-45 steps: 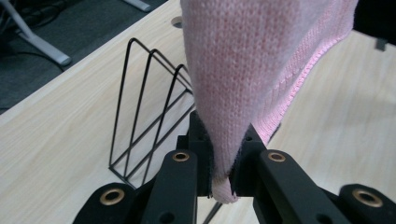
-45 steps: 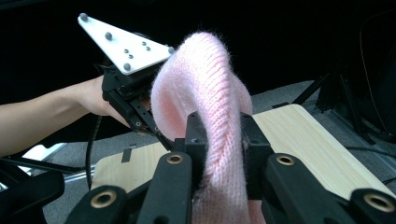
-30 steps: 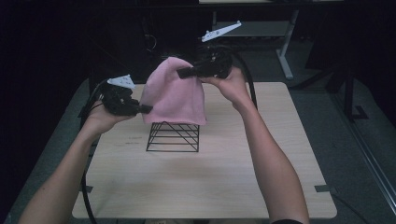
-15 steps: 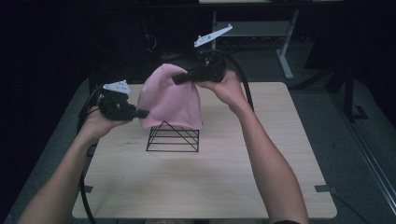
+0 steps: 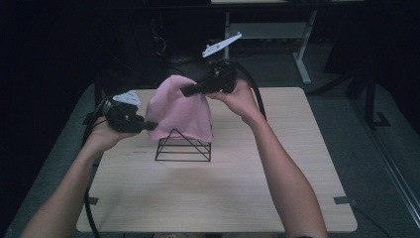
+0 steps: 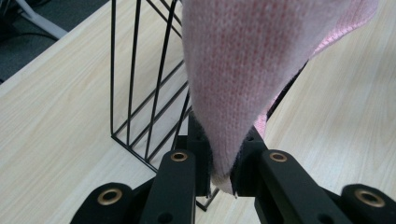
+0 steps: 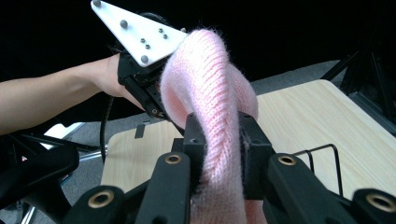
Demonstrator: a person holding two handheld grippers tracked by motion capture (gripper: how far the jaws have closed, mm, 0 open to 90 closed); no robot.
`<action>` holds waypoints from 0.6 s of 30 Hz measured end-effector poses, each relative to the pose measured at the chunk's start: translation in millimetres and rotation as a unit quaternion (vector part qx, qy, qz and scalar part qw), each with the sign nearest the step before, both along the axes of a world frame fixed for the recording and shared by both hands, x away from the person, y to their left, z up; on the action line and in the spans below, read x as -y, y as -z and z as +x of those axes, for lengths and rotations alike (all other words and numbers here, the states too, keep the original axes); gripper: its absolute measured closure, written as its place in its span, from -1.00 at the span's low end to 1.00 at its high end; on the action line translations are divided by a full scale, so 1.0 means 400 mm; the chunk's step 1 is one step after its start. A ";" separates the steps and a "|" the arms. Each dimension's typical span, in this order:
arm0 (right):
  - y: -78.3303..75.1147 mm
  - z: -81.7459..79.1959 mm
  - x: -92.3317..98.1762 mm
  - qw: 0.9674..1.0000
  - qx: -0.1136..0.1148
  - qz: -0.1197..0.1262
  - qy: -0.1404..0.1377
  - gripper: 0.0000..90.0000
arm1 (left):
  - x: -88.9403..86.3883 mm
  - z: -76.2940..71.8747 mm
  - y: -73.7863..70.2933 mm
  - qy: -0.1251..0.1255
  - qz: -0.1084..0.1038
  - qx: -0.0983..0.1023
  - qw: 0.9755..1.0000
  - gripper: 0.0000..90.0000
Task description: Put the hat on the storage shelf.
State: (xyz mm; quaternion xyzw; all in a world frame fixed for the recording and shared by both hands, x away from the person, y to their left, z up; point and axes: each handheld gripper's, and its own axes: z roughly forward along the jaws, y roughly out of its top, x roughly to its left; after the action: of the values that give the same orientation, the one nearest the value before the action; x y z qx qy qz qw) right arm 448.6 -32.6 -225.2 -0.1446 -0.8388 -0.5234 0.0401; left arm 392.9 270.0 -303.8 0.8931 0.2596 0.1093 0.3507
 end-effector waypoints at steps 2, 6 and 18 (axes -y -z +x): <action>0.006 0.000 0.000 1.000 -0.002 -0.001 0.000 0.69 | 0.000 0.000 0.006 0.000 0.002 -0.002 1.000 0.79; 0.015 -0.002 -0.004 1.000 -0.003 -0.006 -0.001 0.69 | 0.000 -0.002 0.019 -0.001 0.002 -0.007 1.000 0.79; 0.048 -0.011 -0.028 1.000 -0.007 -0.023 -0.013 0.68 | -0.013 -0.008 0.055 0.001 0.015 -0.015 1.000 0.79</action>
State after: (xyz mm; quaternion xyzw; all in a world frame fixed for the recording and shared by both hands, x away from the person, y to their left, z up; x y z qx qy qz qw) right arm 444.2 -21.5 -244.6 -0.1383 -0.8520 -0.5025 0.0492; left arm 389.8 275.3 -326.0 0.9000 0.2619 0.0994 0.3340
